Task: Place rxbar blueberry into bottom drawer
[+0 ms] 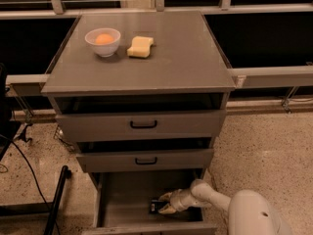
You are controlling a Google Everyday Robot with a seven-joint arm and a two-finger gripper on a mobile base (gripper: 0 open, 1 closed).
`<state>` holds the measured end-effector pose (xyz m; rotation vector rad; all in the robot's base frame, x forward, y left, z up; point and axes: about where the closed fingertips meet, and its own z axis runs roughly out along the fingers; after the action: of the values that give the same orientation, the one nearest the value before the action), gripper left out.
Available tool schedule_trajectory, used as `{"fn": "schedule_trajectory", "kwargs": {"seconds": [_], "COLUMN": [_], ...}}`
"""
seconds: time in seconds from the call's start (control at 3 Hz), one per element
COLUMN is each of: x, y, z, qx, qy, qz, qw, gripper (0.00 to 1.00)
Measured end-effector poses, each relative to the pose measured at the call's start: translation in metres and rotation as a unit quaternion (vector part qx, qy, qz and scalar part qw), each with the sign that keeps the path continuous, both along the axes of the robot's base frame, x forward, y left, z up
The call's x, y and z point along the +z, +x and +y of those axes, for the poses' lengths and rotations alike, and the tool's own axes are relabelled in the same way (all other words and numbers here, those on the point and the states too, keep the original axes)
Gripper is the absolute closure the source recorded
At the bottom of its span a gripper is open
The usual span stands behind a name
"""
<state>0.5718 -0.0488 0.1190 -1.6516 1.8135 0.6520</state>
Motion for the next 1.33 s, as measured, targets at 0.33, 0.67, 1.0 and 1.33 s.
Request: {"fn": "schedule_trajectory", "kwargs": {"seconds": [0.33,0.67,1.0,1.33], "x": [0.0,0.0,-0.0001,-0.0001], "y": [0.0,0.0,-0.0001,-0.0001], "z": [0.0001,0.0001,0.0001,0.0002], "qx": [0.0,0.0,0.0,0.0], "qy": [0.0,0.0,0.0,0.0], "qz": [0.0,0.0,0.0,0.0], "qw": [1.0,1.0,1.0,1.0], "gripper": [0.58,0.35,0.11,0.0]}}
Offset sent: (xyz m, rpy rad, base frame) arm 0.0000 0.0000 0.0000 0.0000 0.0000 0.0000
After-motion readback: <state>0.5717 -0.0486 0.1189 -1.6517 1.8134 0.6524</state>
